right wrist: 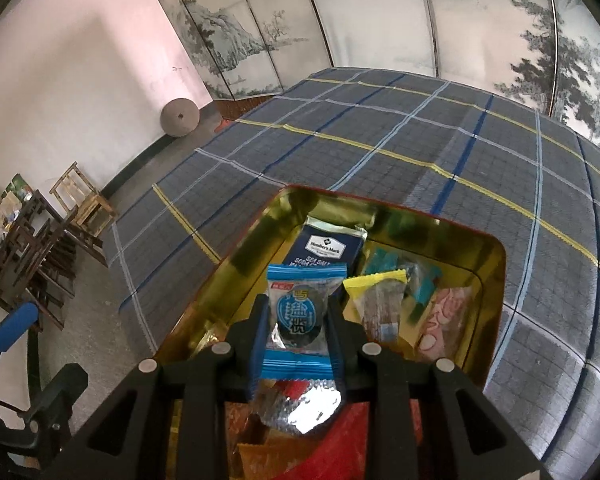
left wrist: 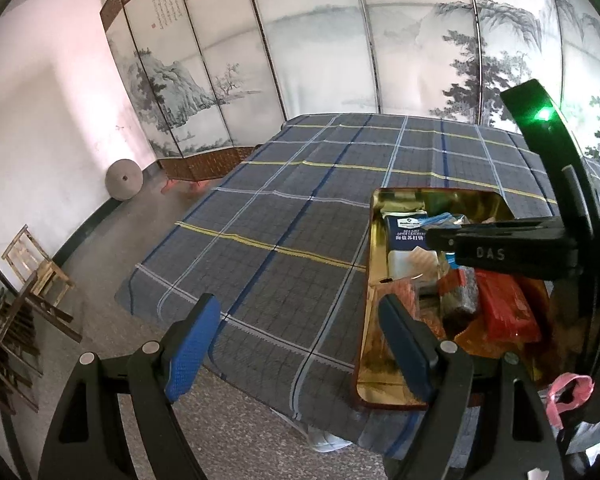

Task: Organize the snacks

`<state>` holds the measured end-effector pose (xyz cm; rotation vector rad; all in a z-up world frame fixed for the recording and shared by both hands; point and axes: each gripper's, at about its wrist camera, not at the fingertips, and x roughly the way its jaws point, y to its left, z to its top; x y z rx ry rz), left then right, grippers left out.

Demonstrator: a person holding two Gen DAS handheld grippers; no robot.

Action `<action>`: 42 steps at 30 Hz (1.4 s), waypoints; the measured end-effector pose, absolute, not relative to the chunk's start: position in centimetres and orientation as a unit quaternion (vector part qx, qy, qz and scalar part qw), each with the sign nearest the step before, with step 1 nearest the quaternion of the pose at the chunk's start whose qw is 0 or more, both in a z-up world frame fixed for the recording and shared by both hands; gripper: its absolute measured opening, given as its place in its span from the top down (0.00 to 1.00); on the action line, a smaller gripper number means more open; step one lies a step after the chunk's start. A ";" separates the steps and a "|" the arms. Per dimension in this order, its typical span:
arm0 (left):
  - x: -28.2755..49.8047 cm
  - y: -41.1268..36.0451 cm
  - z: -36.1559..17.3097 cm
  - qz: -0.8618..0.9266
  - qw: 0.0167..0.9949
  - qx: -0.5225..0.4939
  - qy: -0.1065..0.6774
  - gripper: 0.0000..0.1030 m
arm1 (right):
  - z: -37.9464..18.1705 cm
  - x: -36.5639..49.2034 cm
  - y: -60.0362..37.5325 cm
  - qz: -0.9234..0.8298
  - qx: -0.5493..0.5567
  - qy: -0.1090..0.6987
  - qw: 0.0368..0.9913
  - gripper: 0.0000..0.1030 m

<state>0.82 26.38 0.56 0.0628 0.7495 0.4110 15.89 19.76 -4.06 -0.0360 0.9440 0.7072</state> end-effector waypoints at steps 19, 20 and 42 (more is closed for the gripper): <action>1.7 25.8 0.3 0.192 0.909 0.036 0.367 0.23 | -4.1 16.4 19.8 0.329 -0.010 0.445 0.833 0.72; 1.7 25.8 0.3 0.192 0.910 0.036 0.367 0.23 | -4.1 16.4 19.8 0.328 -0.009 0.445 0.833 0.72; 2.0 26.1 -0.5 0.185 0.906 0.017 0.381 0.23 | -3.1 15.0 18.4 0.338 0.020 0.406 0.849 0.70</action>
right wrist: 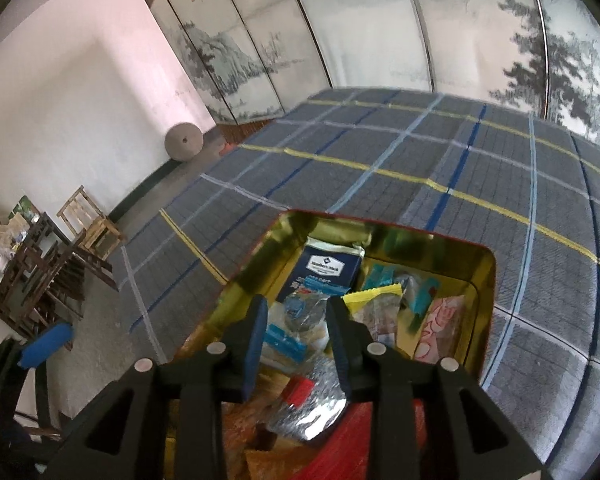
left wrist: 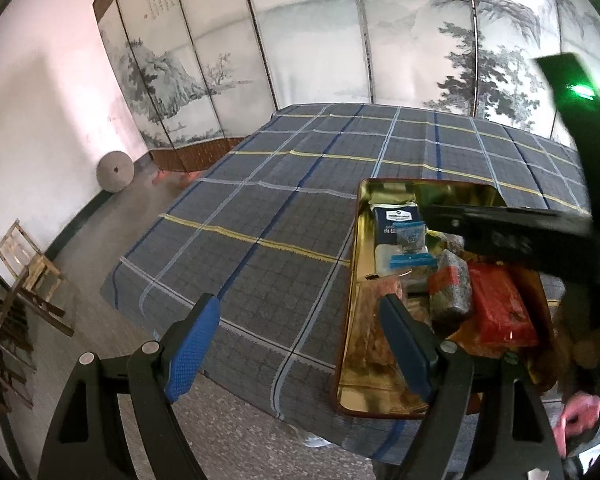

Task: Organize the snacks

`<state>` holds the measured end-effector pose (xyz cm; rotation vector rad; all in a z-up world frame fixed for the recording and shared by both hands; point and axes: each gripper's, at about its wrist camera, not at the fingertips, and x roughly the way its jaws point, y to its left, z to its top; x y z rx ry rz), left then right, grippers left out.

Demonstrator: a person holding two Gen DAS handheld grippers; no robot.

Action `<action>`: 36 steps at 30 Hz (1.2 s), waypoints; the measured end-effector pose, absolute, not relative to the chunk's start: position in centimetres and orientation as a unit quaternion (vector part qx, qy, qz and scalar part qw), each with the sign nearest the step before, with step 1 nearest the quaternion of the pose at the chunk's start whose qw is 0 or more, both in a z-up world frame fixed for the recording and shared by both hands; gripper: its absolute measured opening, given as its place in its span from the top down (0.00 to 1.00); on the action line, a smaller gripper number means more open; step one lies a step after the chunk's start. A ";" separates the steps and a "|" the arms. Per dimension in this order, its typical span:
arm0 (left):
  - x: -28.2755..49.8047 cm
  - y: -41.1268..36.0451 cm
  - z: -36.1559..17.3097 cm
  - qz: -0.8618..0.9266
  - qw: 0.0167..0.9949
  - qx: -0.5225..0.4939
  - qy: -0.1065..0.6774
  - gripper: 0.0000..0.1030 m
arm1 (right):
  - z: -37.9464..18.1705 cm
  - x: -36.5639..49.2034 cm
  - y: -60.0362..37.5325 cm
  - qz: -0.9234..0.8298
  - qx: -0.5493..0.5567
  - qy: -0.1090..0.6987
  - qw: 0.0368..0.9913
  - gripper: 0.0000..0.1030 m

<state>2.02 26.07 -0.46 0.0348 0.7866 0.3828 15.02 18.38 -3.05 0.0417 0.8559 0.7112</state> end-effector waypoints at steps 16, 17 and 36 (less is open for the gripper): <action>-4.1 24.8 5.1 0.159 0.946 -0.025 0.281 0.13 | 1.7 0.2 11.0 0.306 -0.011 0.247 0.919 0.57; -4.9 24.7 6.0 0.162 0.949 -0.035 0.269 0.12 | 2.0 -0.3 10.6 0.306 -0.013 0.242 0.921 0.57; -12.3 20.3 13.5 0.141 0.972 -0.012 0.186 0.00 | 8.1 -8.6 5.4 0.305 -0.009 0.154 0.940 0.48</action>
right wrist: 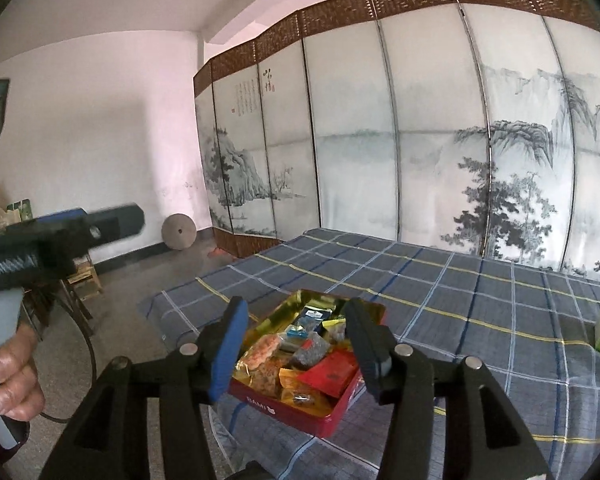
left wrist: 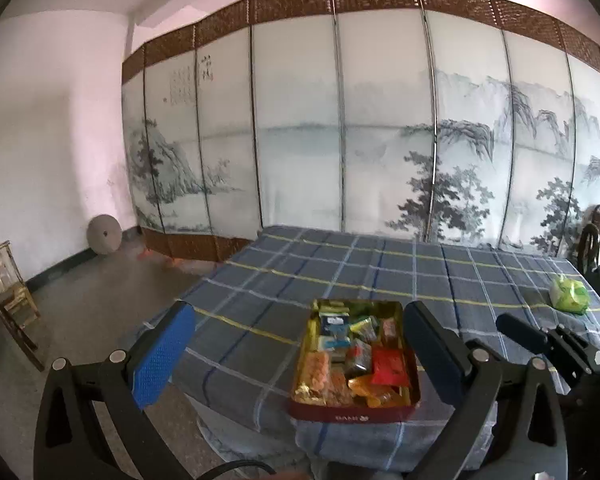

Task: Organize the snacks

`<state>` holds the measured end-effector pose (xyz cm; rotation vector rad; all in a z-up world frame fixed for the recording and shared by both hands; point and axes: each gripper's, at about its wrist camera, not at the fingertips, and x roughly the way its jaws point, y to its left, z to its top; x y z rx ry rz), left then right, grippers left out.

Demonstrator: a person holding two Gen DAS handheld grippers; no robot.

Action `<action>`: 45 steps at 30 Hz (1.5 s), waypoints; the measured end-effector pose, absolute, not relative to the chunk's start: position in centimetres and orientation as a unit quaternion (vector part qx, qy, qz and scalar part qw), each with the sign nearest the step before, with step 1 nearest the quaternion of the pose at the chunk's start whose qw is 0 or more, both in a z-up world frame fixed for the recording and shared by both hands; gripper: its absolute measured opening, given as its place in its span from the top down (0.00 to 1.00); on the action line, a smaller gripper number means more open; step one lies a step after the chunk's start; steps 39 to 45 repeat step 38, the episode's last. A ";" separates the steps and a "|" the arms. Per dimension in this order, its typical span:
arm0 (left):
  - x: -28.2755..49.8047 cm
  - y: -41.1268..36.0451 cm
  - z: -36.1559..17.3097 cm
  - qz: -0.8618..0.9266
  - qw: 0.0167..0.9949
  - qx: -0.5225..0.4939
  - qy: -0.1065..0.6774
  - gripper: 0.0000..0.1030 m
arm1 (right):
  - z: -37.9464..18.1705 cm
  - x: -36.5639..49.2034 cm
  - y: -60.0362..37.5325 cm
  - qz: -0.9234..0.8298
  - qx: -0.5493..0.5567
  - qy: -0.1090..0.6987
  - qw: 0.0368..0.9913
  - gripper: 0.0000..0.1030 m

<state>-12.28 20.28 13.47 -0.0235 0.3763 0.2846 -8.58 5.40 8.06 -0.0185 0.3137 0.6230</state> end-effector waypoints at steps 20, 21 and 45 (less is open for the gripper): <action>-9.4 20.2 8.0 0.150 0.951 -0.012 0.270 0.00 | 6.4 -8.3 5.4 0.297 -0.007 0.183 0.937 0.46; -9.2 20.2 7.9 0.149 0.950 -0.012 0.273 0.00 | 6.3 -8.3 5.3 0.297 -0.007 0.184 0.937 0.46; -5.4 19.7 5.2 0.127 0.936 -0.012 0.329 0.00 | -1.6 0.5 -5.3 0.166 -0.031 0.314 0.934 0.44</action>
